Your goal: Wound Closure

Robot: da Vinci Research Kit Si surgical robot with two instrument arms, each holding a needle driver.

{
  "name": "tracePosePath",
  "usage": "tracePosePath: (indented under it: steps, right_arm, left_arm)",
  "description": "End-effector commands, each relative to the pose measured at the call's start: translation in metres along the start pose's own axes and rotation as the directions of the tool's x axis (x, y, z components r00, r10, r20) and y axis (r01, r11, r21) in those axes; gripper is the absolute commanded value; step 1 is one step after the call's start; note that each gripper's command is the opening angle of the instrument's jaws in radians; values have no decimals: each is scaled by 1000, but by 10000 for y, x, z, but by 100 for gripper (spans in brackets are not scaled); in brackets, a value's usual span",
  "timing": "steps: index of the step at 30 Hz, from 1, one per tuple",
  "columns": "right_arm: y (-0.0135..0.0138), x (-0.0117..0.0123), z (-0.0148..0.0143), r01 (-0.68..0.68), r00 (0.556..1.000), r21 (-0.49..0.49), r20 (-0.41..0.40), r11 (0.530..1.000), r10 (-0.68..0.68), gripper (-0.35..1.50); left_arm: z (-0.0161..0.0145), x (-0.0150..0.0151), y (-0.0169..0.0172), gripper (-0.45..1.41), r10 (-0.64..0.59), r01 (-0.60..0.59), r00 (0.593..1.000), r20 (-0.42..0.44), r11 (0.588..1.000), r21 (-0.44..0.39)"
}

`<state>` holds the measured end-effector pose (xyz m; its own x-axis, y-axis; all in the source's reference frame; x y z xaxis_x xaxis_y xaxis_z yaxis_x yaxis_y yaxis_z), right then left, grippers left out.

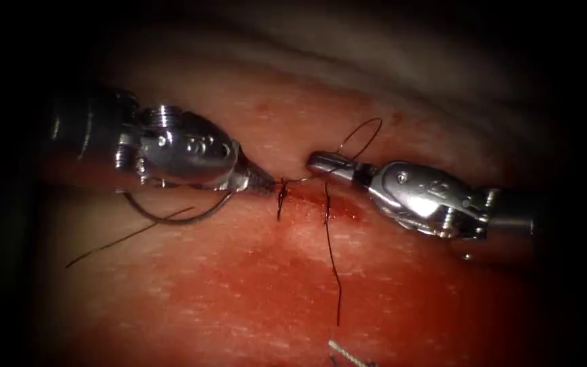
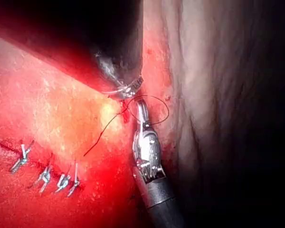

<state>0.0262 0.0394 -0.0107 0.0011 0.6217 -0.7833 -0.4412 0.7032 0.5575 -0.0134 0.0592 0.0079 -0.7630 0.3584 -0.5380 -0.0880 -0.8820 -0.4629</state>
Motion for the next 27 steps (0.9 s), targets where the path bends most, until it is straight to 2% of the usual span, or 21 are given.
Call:
tracePosePath:
  steps: [1, 5, 9, 14, 19, 20, 23, 27]
  right_arm:
    - [-5, -2, 6, -2, 1000, 20, -27, 1000, 3, -35]
    - [-6, 7, 6, -11, 1000, 40, -26, 999, 12, -35]
    - [4, 19, 6, -16, 993, 33, -115, 999, 20, -35]
    - [5, 32, 8, -36, 987, 83, -156, 996, 49, -35]
    - [5, 46, 12, -48, 982, 218, -166, 975, 86, -35]
    - [7, 53, 15, -54, 982, 275, -161, 960, 101, -20]
    - [8, 60, 17, -60, 981, 394, -146, 917, 127, -3]
    - [6, 63, 16, -67, 988, 501, -90, 863, 129, -1]
  left_arm:
    - [6, -1, 0, -35, 0, 0, 1000, 0, 1000, -3]
    - [5, 2, -1, -35, 0, 0, 1000, -2, 1000, -7]
    - [19, 2, 11, -35, 8, -8, 1000, -2, 1000, -8]
    - [40, 3, 14, -35, 19, -20, 1000, -4, 1000, -24]
    - [54, 13, 5, -35, 25, -25, 1000, -1, 999, -29]
    - [57, 18, 1, -35, 26, -26, 1000, -3, 999, -31]
    - [65, 23, -8, -35, 32, -32, 999, -8, 999, -42]
    - [68, 20, -22, -35, 37, -37, 999, -11, 998, -50]
